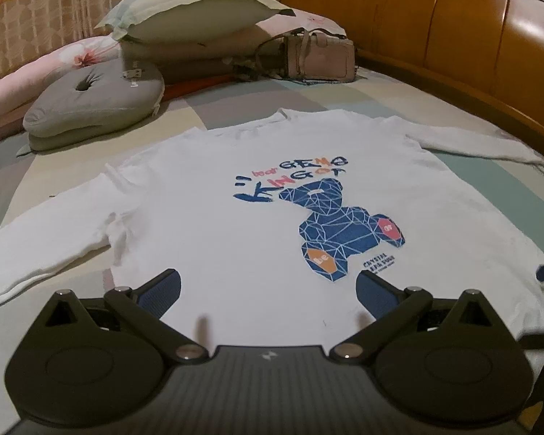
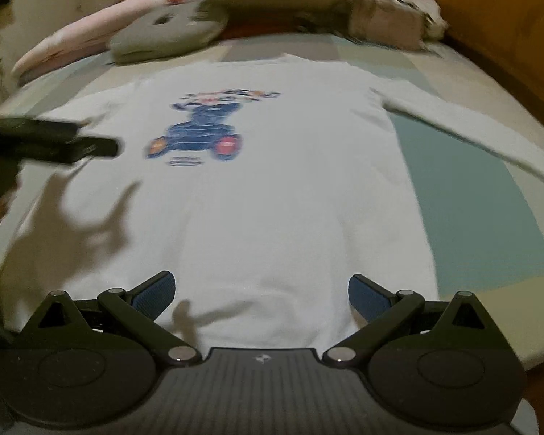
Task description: Fold clothes
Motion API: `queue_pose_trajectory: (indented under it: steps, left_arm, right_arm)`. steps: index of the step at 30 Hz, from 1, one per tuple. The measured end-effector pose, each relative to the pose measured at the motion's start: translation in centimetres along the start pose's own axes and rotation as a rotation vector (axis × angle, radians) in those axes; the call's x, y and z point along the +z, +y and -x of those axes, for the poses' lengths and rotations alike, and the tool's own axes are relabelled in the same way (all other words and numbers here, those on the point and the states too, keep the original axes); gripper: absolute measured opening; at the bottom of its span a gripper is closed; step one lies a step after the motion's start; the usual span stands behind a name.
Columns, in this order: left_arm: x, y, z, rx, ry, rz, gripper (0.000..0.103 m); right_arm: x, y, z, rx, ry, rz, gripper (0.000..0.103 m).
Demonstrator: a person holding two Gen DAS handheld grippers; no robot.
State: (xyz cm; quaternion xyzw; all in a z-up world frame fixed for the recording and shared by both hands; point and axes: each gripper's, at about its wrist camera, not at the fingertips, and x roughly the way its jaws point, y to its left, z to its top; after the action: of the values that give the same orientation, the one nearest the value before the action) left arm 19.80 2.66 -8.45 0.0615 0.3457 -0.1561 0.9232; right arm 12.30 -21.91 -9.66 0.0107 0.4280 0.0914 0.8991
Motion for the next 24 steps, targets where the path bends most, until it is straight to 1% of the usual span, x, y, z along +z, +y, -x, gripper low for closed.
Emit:
queue_pose_trajectory:
  steps: [2,3,6,7,9,12,15,17,19,21,24]
  left_arm:
    - [0.0,0.0,-0.1,0.003,0.004,0.0,0.102]
    - [0.0,0.0,-0.1,0.004,0.006,0.0,0.102]
    - [0.1,0.2,-0.2,0.002,0.004,0.01,0.102]
    - [0.1,0.2,-0.2,0.001,0.004,0.014,0.102]
    - [0.1,0.1,-0.2,-0.003,0.002,0.009,0.102]
    - [0.0,-0.3,-0.2,-0.009,0.003,-0.004,0.102]
    - [-0.1,-0.7,0.1,-0.034,0.0,-0.013,0.102]
    - [-0.2,-1.0,0.3,-0.048,-0.007,-0.021,0.102]
    - [-0.2,-1.4,0.5,-0.052,-0.013,-0.035,0.102]
    - [-0.2,-1.9,0.6,-0.06,-0.017,-0.049,0.102]
    - [-0.2,-2.6,0.4,-0.08,-0.01,-0.051,0.102]
  right_arm:
    - [-0.5,-1.8,-0.8,-0.028,0.032,-0.051,0.103]
    - [-0.9,-2.2,-0.4,-0.026,0.009,-0.044,0.103]
    - [-1.1,-3.3,0.3,-0.071,0.027,-0.07,0.103]
    - [-1.0,-3.5,0.5,-0.063,0.024,-0.088,0.103]
    - [-0.5,-3.2,1.0,-0.065,0.016,-0.104,0.103]
    - [0.5,-1.8,1.0,-0.045,-0.029,-0.052,0.103]
    - [1.1,-0.5,-0.2,-0.033,-0.037,-0.012,0.103]
    - [1.1,-0.1,-1.3,-0.021,-0.025,-0.007,0.103]
    - [0.7,-0.3,-2.4,-0.025,0.005,-0.014,0.103]
    - [0.2,0.0,-2.3,-0.039,-0.02,0.017,0.103]
    - [0.0,-0.1,-2.1,-0.035,-0.025,0.014,0.103]
